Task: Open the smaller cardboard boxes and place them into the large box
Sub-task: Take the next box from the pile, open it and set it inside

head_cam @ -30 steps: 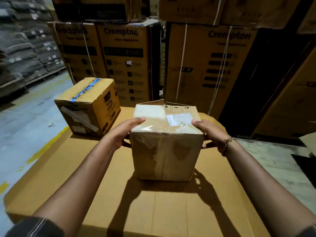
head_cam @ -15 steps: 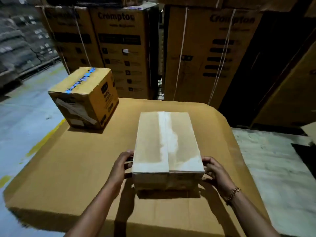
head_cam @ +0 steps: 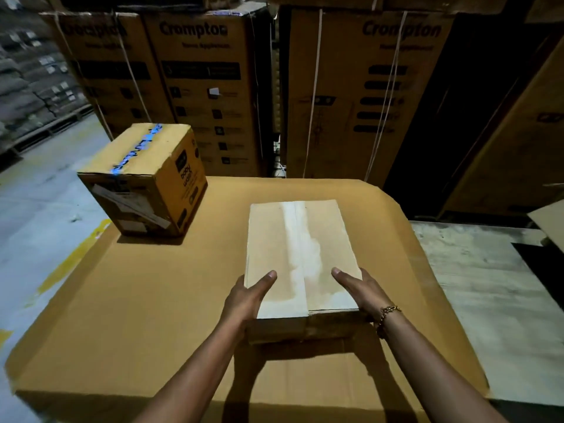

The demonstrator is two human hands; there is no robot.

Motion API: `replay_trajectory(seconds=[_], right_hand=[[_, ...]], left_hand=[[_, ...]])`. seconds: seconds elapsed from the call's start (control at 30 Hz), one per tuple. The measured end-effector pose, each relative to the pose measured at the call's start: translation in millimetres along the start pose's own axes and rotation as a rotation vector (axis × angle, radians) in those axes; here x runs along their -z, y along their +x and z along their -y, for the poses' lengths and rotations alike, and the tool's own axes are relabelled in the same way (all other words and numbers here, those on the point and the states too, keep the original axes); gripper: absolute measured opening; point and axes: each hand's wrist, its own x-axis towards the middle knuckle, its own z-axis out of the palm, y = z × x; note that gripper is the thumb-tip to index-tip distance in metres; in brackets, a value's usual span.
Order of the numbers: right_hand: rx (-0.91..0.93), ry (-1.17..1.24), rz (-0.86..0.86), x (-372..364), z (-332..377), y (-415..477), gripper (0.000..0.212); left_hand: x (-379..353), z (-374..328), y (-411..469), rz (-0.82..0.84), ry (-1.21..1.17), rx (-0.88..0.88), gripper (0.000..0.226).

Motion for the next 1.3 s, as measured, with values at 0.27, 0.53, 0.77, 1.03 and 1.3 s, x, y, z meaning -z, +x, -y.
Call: replay_trajectory(seconds=[0.27, 0.53, 0.77, 1.03, 1.3], right_hand=[[-0.134, -0.072, 0.041, 4.6, 4.6, -6.7, 0.125], [-0.101, 0.049, 0.081, 0.6, 13.7, -33.1, 0.107], [0.044, 0.290, -0.189, 32.7, -25.8, -69.3, 0.071], [0.126, 0.317, -0.436, 134.9, -51.3, -124.1, 0.061], [0.236, 0.359, -0.684, 313.6, -92.4, -193.7, 0.065]], left_hand=[[9.3, 2.1, 0.5, 0.030, 0.067, -0.037, 0.081], [13.5, 9.4, -2.9, 0.092, 0.020, -0.109, 0.078], [-30.0, -12.2, -28.8, 0.340, -0.230, -0.195, 0.043], [-133.8, -39.7, -55.7, 0.539, -0.056, -0.354, 0.062], [-321.9, -75.3, -136.3, 0.673, -0.012, -0.506, 0.067]])
